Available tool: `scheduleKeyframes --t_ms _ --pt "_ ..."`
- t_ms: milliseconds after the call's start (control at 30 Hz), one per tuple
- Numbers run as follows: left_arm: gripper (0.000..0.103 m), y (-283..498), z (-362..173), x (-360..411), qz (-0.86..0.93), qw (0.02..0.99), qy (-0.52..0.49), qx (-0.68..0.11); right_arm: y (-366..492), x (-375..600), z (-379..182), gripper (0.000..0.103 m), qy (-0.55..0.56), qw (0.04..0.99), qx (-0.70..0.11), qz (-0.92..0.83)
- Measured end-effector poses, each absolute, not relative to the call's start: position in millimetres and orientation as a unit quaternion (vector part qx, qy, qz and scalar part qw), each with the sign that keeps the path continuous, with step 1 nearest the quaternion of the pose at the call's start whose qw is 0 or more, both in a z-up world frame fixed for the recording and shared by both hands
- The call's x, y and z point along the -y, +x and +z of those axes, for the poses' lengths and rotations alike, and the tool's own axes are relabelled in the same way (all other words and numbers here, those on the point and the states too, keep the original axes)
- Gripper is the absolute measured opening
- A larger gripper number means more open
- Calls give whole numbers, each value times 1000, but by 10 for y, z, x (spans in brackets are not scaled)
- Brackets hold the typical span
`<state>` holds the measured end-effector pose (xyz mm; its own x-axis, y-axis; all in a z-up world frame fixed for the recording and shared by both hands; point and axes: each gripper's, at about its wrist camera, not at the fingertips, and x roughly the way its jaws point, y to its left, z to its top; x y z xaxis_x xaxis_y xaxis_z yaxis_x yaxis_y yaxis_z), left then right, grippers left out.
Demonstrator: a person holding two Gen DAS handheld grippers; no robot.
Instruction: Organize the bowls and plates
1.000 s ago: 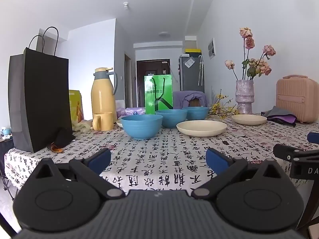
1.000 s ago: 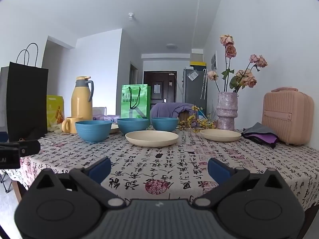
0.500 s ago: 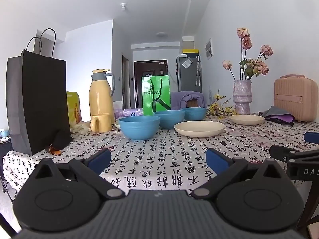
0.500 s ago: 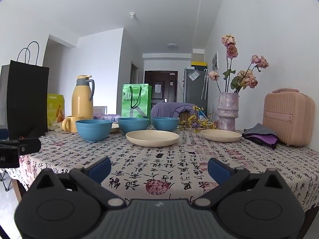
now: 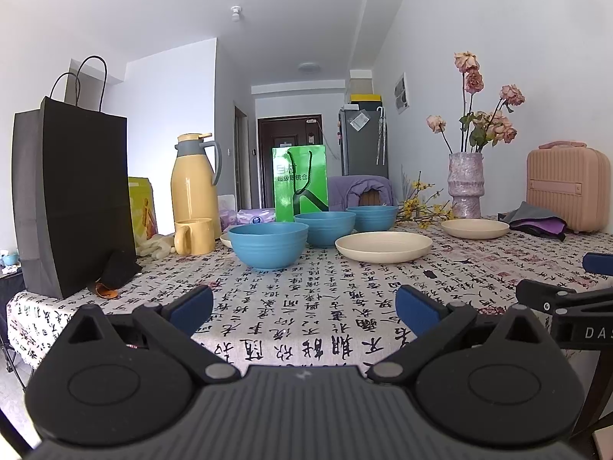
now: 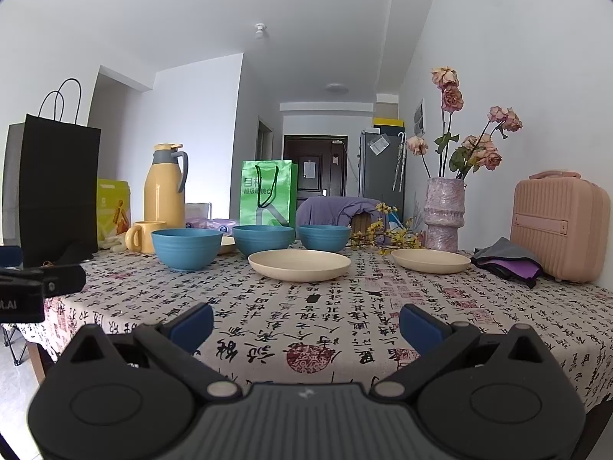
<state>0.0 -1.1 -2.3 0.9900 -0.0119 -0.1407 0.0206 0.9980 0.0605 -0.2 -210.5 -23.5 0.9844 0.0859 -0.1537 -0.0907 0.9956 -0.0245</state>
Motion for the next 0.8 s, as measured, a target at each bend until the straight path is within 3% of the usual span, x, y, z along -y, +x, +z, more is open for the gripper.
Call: scheduleKeyframes --t_ms 800 --pt "103 28 -17 3 -7 997 31 -72 12 2100 -233 103 -4 996 -80 43"
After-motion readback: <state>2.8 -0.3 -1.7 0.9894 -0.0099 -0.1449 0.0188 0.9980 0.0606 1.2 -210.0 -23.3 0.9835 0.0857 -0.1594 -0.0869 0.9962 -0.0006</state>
